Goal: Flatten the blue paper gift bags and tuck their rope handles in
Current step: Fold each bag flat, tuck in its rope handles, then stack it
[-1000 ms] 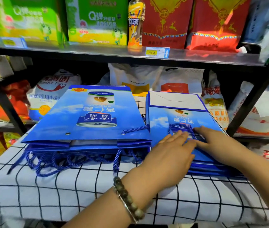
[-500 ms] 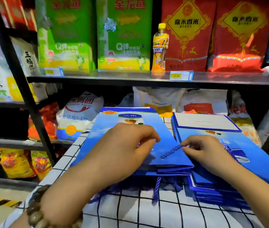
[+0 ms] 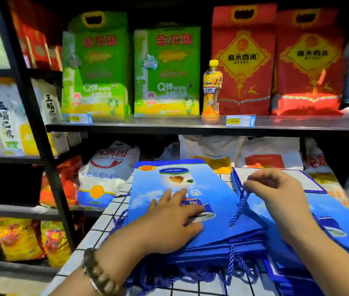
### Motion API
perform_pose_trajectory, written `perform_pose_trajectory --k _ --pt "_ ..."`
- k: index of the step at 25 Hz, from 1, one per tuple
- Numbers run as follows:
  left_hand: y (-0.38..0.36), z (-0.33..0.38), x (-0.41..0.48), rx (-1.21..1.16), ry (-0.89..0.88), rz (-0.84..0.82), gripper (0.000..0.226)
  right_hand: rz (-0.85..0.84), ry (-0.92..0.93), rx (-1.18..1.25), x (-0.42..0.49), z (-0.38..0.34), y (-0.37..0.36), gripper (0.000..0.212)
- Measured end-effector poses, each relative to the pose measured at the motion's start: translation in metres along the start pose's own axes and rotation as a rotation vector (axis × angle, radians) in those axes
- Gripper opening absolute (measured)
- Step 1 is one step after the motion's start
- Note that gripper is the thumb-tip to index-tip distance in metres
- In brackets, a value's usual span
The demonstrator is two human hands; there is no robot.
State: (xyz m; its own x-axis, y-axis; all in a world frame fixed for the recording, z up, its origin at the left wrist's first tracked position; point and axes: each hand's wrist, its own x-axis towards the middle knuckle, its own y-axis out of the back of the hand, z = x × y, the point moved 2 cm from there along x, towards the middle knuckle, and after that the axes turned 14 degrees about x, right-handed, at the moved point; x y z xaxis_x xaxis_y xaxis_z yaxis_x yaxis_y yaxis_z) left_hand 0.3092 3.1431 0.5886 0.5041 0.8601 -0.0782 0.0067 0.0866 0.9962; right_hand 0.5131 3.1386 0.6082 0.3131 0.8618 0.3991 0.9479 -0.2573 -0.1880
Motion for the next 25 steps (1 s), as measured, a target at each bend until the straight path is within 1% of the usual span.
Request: perform_pose_trajectory --k 2,4,5,7,9,11,13,15,18,20,22,23,25 --pt "-0.003 0.004 0.002 0.039 0.034 -0.093 0.046 -0.074 0.061 0.122 -0.001 -0.013 -0.010 0.028" --pt "0.000 0.010 0.011 0.045 0.011 -0.097 0.046 -0.172 0.114 0.200 0.004 -0.029 -0.020 0.030" --pt "0.002 0.012 0.018 0.044 -0.024 -0.078 0.045 -0.243 0.098 0.188 0.010 -0.034 -0.027 0.030" --pt "0.011 0.013 0.027 -0.035 -0.084 -0.087 0.041 -0.374 0.018 0.071 0.027 -0.035 -0.040 0.029" --pt "0.027 -0.001 0.038 -0.188 -0.060 -0.135 0.039 -0.447 -0.051 -0.034 0.047 -0.026 -0.045 0.023" --pt "0.046 -0.022 0.045 -0.368 -0.009 -0.162 0.035 -0.455 -0.089 -0.017 0.060 -0.015 -0.045 0.023" --pt "0.053 -0.037 0.054 -0.549 0.027 -0.157 0.033 -0.442 -0.099 0.055 0.067 -0.005 -0.042 0.022" --pt "0.048 -0.036 0.065 -0.627 0.001 -0.098 0.037 -0.405 -0.094 0.119 0.069 0.004 -0.038 0.022" --pt "0.033 -0.028 0.077 -0.811 -0.046 0.026 0.040 -0.380 -0.105 0.211 0.066 0.014 -0.035 0.022" --pt "0.026 -0.023 0.080 -0.823 -0.088 0.101 0.035 -0.389 -0.131 0.271 0.063 0.017 -0.032 0.021" --pt "0.018 -0.018 0.082 -0.807 -0.105 0.183 0.019 -0.415 -0.154 0.302 0.058 0.021 -0.030 0.020" --pt "0.015 -0.017 0.084 -0.806 -0.107 0.220 0.015 -0.419 -0.161 0.309 0.056 0.022 -0.029 0.020" --pt "0.009 -0.015 0.084 -0.843 -0.114 0.249 0.019 -0.400 -0.151 0.297 0.055 0.024 -0.025 0.020"
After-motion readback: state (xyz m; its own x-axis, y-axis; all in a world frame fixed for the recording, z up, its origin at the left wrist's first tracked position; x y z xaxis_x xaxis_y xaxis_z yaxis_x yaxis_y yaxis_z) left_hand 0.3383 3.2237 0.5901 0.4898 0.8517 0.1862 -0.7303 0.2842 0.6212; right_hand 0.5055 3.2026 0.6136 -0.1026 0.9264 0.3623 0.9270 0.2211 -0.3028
